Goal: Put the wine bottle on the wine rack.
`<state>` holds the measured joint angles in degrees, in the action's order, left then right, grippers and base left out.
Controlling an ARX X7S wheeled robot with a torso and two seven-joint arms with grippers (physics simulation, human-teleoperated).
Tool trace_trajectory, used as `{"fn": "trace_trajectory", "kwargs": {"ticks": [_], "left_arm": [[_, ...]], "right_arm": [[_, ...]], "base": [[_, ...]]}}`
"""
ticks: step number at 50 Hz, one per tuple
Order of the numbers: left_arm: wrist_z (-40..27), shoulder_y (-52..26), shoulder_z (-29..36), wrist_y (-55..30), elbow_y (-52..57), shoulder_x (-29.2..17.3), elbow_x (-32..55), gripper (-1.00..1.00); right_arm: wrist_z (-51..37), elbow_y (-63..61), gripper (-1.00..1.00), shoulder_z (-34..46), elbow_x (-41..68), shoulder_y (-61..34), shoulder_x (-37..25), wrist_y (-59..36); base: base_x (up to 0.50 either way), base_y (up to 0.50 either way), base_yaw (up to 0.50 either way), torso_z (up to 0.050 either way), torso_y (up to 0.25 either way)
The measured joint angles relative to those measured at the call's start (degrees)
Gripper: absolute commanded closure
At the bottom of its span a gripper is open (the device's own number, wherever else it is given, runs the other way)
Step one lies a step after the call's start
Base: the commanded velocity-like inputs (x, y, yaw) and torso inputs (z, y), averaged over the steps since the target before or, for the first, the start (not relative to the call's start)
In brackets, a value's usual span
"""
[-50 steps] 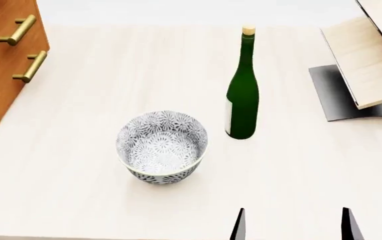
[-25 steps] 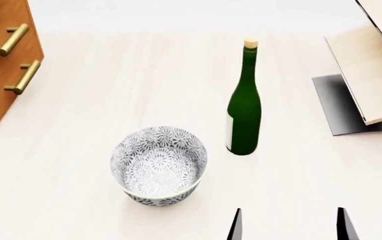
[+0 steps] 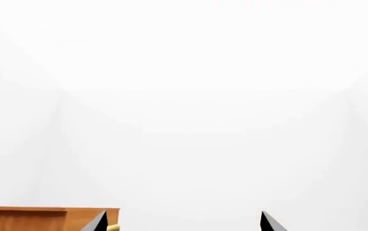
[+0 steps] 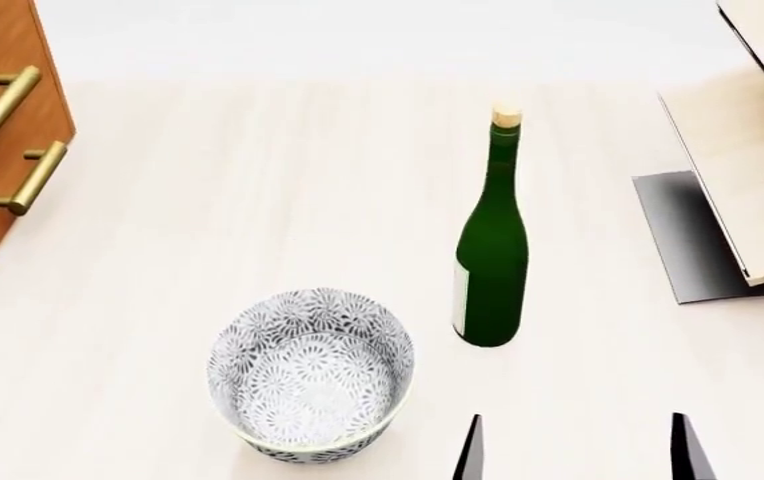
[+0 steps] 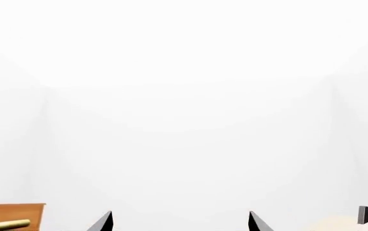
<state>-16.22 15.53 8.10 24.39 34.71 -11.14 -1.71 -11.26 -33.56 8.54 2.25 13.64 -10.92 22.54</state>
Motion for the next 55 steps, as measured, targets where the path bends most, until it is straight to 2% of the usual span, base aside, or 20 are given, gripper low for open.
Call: {"fn": "trace_trajectory", "kwargs": {"ticks": [55], "left_arm": [[-2.2,-0.5,1.5,-0.6,0.0,-1.8,0.0,-1.0]], "right_arm": [[-2.2,1.1,-1.0,1.9,-0.1,-0.9,-1.9,-1.1]], "base": [[0.15,0.0,0.0,0.0,0.0]]}}
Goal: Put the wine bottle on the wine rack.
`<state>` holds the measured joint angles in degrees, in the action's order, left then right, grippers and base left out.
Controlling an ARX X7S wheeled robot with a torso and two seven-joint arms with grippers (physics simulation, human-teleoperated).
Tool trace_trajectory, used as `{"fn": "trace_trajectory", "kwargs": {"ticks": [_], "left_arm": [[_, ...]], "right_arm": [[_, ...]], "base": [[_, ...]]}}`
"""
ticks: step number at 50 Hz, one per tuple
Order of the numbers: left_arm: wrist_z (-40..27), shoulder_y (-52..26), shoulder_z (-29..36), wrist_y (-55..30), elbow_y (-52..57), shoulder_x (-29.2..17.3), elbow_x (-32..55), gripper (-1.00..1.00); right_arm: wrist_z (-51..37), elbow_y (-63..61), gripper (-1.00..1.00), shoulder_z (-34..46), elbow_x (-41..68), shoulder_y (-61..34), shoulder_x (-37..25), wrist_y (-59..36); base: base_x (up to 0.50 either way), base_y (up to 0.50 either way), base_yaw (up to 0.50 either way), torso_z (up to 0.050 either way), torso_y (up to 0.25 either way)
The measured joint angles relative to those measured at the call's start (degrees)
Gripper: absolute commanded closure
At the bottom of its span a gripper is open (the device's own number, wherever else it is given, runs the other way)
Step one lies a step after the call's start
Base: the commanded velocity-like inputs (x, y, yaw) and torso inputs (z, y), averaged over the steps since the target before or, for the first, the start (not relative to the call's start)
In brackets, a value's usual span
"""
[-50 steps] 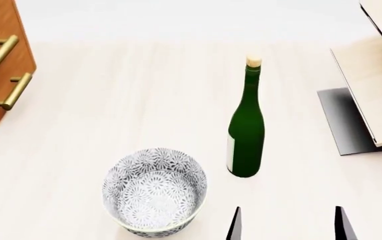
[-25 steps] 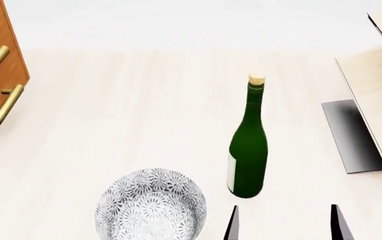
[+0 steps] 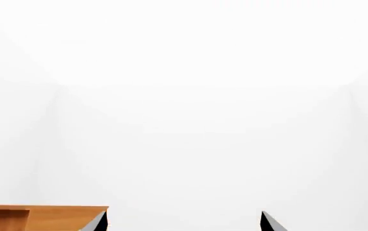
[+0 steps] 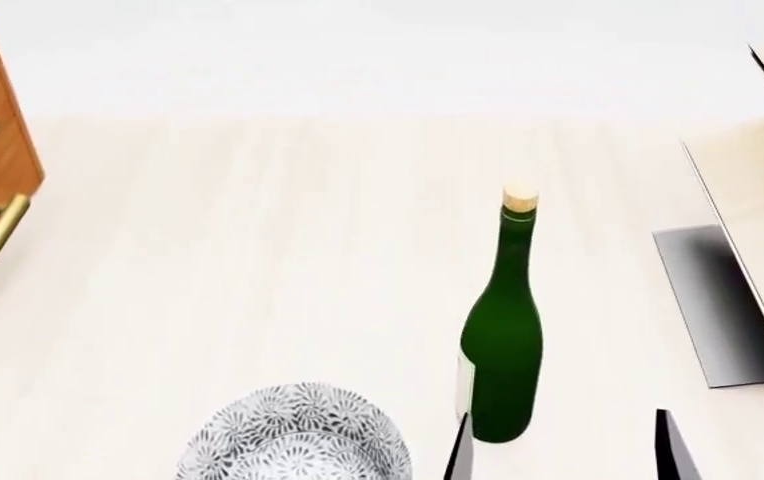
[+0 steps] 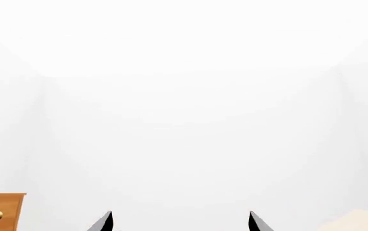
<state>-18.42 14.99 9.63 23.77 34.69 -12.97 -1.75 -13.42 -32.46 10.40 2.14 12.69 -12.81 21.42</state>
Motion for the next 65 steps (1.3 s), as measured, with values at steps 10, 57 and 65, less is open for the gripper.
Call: {"fn": "trace_trajectory", "kwargs": {"ticks": [10,57,65], "left_arm": [[-0.4,-0.1,0.3,-0.1,-0.1,-0.3,-0.1,-1.0],[-1.9,-0.6,1.5,0.5,-1.3,-1.6,-0.2,-1.0],[-2.1,-0.7,1.7,0.8,-1.6,-1.8,-0.2,-1.0]], "right_arm": [[-0.3,0.2,-1.0,0.3,-0.2,-0.1,-0.2,0.0],[-1.1,1.0,-1.0,2.5,0.3,-1.1,-1.7,-4.4],[-1.2,0.9,-1.0,2.8,0.4,-1.1,-1.9,-4.6]], "base": [[0.15,0.0,0.0,0.0,0.0],[0.05,-0.04,0.0,0.0,0.0],[0.0,-0.1,0.0,0.0,0.0]]}}
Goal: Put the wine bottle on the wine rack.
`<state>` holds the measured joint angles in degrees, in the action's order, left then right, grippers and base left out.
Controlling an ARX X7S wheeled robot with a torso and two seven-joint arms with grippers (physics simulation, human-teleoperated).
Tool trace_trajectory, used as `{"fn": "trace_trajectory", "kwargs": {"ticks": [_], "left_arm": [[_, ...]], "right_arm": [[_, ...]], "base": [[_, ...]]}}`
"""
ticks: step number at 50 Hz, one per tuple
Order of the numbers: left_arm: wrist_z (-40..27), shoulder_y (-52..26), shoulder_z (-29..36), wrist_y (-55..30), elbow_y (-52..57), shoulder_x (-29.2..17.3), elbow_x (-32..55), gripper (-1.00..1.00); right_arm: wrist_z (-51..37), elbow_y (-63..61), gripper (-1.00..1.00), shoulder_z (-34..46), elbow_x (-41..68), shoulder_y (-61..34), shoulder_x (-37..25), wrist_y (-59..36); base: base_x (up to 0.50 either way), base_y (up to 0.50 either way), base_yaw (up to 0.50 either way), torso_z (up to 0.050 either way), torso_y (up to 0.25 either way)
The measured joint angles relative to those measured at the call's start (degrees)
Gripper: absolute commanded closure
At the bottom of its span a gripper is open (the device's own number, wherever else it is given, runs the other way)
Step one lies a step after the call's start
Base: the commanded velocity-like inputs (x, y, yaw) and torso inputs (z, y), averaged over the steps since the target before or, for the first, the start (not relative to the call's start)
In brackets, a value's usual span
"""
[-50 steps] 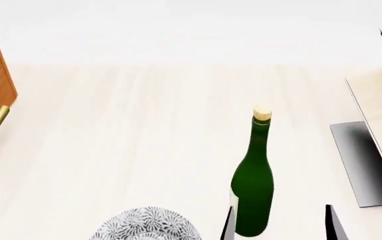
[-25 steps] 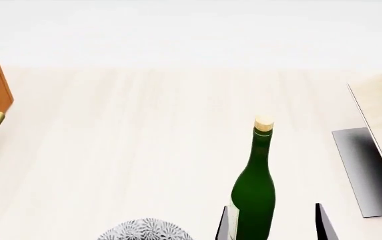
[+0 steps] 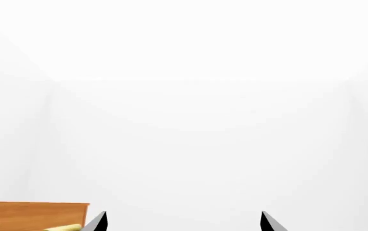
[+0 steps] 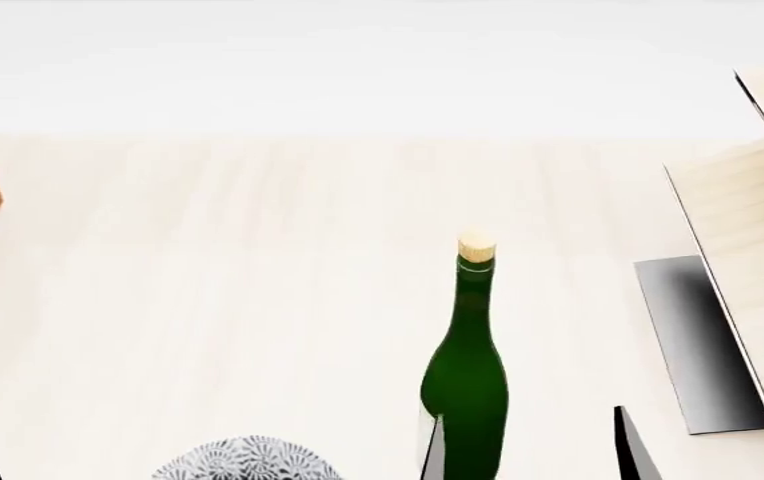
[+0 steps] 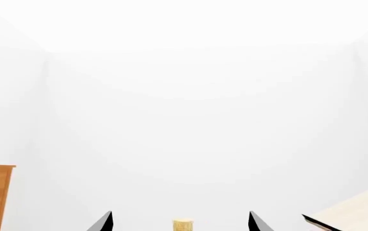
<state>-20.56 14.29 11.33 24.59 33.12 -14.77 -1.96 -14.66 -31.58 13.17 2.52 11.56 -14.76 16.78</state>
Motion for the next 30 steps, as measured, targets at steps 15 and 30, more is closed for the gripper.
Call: {"fn": "trace_trajectory", "kwargs": {"ticks": [15,30], "left_arm": [[-0.4,-0.2,0.2,0.0,-0.1,-0.4,0.2,-1.0],[-0.9,-0.2,0.5,0.0,0.0,-0.8,0.1,-1.0]], "right_arm": [[-0.2,-0.2,-1.0,0.3,0.5,-0.2,-0.6,-0.2],[-0.6,-0.1,-1.0,0.7,0.6,-0.2,-0.9,0.0]], "base": [[0.0,-0.13,0.0,0.0,0.0],[0.0,-0.15,0.0,0.0,0.0]]}}
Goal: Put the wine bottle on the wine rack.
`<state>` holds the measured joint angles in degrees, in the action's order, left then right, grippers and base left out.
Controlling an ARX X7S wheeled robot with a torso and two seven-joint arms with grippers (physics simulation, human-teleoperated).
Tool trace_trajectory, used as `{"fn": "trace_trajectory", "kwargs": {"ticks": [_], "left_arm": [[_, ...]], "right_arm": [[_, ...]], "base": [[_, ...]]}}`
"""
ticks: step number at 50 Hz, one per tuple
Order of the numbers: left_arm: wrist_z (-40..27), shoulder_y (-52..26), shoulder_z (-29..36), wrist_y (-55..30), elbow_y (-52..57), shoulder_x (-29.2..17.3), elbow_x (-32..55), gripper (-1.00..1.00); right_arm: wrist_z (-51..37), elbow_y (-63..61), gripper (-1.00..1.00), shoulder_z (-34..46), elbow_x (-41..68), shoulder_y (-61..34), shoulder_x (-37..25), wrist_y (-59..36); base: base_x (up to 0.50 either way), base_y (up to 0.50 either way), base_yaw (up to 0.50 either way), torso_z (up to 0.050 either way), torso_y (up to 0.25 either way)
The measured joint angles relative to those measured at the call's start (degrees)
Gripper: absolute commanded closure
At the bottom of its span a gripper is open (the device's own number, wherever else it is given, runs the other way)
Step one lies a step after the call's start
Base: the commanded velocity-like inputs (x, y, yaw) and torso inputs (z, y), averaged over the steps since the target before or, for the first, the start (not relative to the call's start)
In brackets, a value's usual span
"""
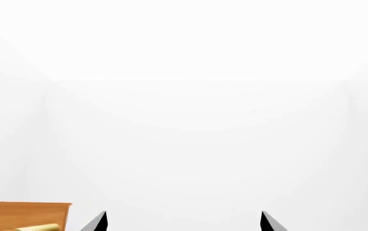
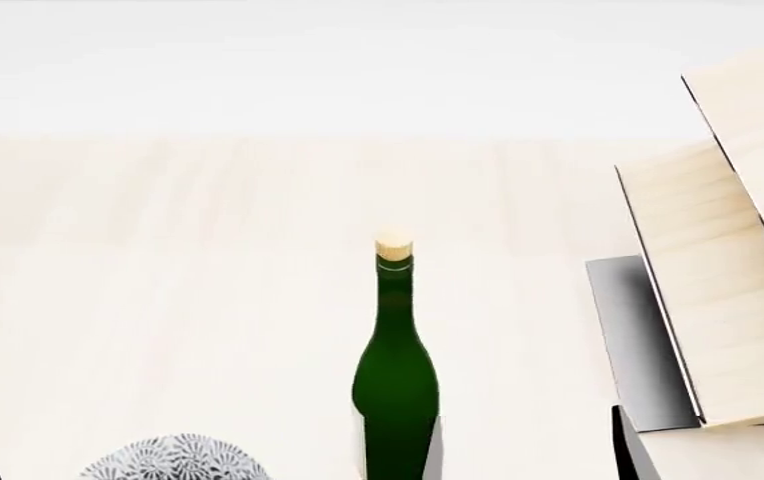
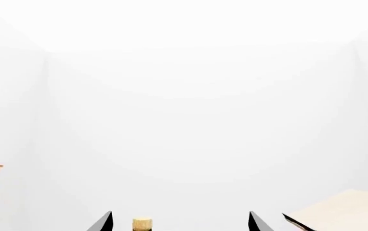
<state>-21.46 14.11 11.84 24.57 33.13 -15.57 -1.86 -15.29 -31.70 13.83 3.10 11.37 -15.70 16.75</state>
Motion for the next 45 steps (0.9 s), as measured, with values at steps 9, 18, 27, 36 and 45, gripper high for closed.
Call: {"fn": "trace_trajectory", "kwargs": {"ticks": [9,18,27,36,45], "left_arm": [[-0.3,0.0,0.2,-0.1,0.1,-0.2,0.0,-1.0],[-0.5,-0.1,0.4,-0.2,0.2,-0.4,-0.1,-1.0],[-0.8,-0.2,0.5,-0.2,0.1,-0.6,-0.1,-1.0],[-1.0,-0.2,0.7,-0.2,0.1,-0.8,0.0,-1.0],[-1.3,-0.3,0.8,-0.2,0.1,-1.0,0.0,-1.0]], "right_arm": [[-0.2,0.0,-1.0,0.2,0.0,0.0,-0.2,0.1],[-0.5,0.0,-1.0,0.4,0.1,-0.1,-0.4,0.1],[-0.7,0.1,-1.0,0.7,0.1,-0.2,-0.6,0.1],[-0.9,0.2,-1.0,0.9,0.0,-0.2,-0.8,0.2],[-1.1,0.3,-1.0,1.1,0.0,-0.3,-1.0,0.4]], "base": [[0.0,-0.15,0.0,0.0,0.0],[0.0,-0.15,0.0,0.0,0.0],[0.0,-0.15,0.0,0.0,0.0],[0.0,-0.15,0.0,0.0,0.0],[0.0,-0.15,0.0,0.0,0.0]]}}
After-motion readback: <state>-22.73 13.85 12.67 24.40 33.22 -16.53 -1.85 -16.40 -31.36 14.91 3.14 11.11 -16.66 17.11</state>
